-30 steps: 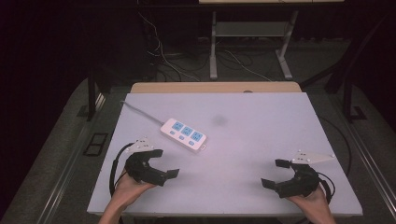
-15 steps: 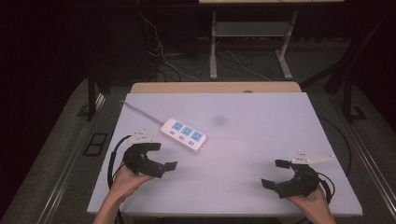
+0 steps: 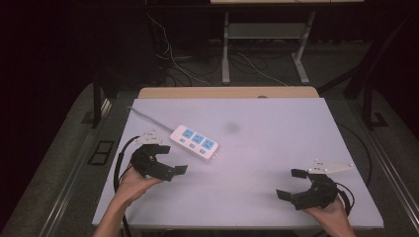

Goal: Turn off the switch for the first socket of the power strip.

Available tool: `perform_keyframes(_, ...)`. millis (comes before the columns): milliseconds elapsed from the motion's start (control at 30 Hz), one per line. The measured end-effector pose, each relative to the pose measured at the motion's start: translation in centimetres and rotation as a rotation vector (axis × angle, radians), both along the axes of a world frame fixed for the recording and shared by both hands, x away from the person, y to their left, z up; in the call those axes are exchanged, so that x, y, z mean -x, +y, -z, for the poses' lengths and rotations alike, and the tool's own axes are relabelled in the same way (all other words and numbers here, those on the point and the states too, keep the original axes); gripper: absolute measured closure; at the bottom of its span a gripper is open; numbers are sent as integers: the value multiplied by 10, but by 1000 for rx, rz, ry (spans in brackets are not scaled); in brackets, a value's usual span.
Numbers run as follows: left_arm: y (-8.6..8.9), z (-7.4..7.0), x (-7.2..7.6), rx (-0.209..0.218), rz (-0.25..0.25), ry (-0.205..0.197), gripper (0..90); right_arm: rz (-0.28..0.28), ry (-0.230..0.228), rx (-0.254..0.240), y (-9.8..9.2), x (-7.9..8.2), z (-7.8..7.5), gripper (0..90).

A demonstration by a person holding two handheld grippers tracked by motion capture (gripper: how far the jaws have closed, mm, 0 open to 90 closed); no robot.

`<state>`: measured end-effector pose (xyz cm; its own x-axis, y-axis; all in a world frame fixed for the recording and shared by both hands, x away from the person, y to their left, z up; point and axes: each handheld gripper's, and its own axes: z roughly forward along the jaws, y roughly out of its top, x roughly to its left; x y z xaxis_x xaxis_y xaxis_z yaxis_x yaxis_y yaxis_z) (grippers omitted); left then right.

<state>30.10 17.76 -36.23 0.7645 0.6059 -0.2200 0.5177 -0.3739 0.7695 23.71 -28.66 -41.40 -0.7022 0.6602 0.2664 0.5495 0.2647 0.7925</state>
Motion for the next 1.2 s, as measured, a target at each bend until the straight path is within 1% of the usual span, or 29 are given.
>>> perform_keyframes(467,-2,-6,-14,-31,8,8,0,-2,-2,3,0,0,0,8)
perform_keyframes(533,-2,-7,-19,-40,11,9,0,-3,-3,4,0,0,0,8)
perform_keyframes(667,-1,-8,-23,-38,5,6,0,-1,-4,4,0,0,0,8)
perform_keyframes(800,-1,-10,-30,-53,0,7,0,-3,-4,5,0,0,1,8)
perform_keyframes(967,-1,-12,-36,-62,-1,4,0,-3,-5,7,0,0,0,8)
perform_keyframes(1033,-2,-13,-39,-76,-1,8,0,-3,-5,6,0,0,1,8)
perform_keyframes(1200,-3,-14,-45,-86,-3,10,0,-2,-5,8,0,0,1,8)
